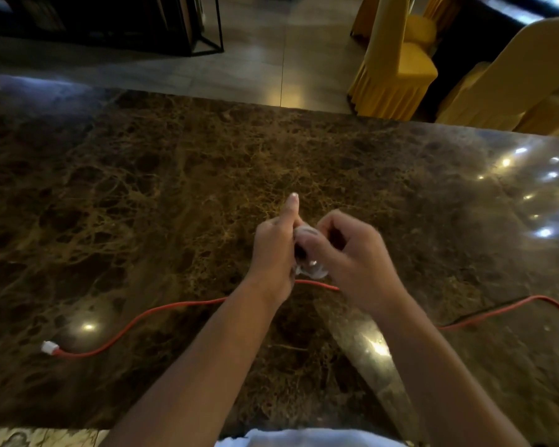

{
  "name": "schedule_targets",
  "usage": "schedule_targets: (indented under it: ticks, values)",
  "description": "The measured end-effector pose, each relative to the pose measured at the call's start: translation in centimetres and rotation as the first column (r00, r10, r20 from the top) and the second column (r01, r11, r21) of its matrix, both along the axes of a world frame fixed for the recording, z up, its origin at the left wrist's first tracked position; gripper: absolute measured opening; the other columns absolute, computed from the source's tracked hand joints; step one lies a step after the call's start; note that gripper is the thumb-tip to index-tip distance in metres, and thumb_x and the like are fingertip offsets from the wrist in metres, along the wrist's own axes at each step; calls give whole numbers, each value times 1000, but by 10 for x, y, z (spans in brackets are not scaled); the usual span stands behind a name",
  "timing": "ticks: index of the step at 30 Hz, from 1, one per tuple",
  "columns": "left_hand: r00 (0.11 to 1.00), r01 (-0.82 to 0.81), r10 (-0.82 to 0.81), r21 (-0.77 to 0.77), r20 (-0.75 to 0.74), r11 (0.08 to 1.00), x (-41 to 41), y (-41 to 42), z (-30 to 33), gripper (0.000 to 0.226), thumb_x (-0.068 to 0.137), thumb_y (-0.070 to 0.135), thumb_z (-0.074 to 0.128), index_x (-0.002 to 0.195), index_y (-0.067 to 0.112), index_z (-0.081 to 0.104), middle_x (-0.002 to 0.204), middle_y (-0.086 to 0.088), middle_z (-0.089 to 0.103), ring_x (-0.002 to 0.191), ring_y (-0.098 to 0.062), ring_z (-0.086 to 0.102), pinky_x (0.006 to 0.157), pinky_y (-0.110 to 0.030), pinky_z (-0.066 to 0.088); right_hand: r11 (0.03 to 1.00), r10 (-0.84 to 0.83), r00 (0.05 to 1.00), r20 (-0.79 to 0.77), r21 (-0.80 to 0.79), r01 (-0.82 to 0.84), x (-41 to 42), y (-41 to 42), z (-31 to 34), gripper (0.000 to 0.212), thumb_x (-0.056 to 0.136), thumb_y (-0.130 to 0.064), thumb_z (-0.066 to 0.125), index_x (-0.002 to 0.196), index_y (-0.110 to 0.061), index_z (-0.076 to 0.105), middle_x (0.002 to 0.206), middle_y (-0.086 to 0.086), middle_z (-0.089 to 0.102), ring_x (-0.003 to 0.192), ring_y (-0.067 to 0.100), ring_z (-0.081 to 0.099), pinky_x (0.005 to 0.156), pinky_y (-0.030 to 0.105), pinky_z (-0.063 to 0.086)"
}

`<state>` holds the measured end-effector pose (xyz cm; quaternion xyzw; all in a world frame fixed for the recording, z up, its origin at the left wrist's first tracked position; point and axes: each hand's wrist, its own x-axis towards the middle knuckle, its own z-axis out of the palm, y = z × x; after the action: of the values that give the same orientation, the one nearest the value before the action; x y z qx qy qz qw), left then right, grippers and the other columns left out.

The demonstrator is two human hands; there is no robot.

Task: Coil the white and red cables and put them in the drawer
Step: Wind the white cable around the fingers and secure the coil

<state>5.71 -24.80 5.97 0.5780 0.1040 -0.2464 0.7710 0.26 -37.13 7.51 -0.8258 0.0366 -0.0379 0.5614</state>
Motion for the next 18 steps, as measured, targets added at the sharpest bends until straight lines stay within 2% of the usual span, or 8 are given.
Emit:
schedule_targets:
  ticks: [3, 5, 6, 10, 14, 18]
  values:
    - [974, 106, -123, 94, 191, 990, 1, 14, 0, 47, 105, 45, 53, 89, 9, 77, 86, -8, 79, 84, -21, 77, 79, -36, 62, 994, -28, 999, -44, 105, 33, 11, -20, 8, 31, 93, -30, 77, 83, -3, 64, 73, 11, 67, 65, 18, 59, 61, 40, 48]
    - [926, 224, -250, 122, 282, 967, 1, 28, -5, 40, 100, 44, 54, 107, 12, 77, 102, -9, 79, 101, -23, 76, 93, -42, 61, 995, -39, 997, -63, 85, 45, 14, -21, 6, 33, 91, -35, 78, 81, -8, 64, 71, 6, 64, 65, 18, 56, 61, 40, 46]
    - [897, 259, -298, 158, 328, 953, 2, 34, -5, 39, 98, 43, 55, 112, 13, 75, 105, -8, 79, 103, -22, 76, 94, -42, 61, 996, -40, 997, -65, 78, 45, 15, -20, 4, 33, 91, -38, 78, 80, -10, 64, 71, 4, 63, 65, 17, 55, 61, 39, 45]
    - [799, 251, -407, 369, 443, 895, 9, 55, 1, 31, 96, 40, 60, 114, 19, 72, 96, -4, 79, 90, -14, 78, 81, -33, 64, 994, -46, 996, -76, 97, 53, 22, -13, -1, 34, 90, -38, 79, 83, -7, 65, 70, 3, 63, 63, 18, 56, 58, 39, 46]
    - [802, 331, -470, 381, 369, 863, 18, 76, 8, 22, 98, 28, 67, 118, 18, 71, 92, -4, 78, 84, -17, 79, 72, -35, 66, 992, -37, 994, -102, 115, 49, 30, -1, -1, 39, 85, -41, 81, 82, -6, 66, 66, 4, 63, 60, 19, 57, 56, 38, 46]
    - [813, 256, -446, 458, 374, 851, 22, 90, 8, 20, 98, 26, 69, 117, 22, 71, 83, -1, 78, 72, -18, 78, 59, -34, 63, 990, -21, 989, -144, 133, 41, 42, 12, -1, 39, 88, -38, 81, 87, -2, 67, 67, 12, 64, 60, 22, 58, 57, 39, 48]
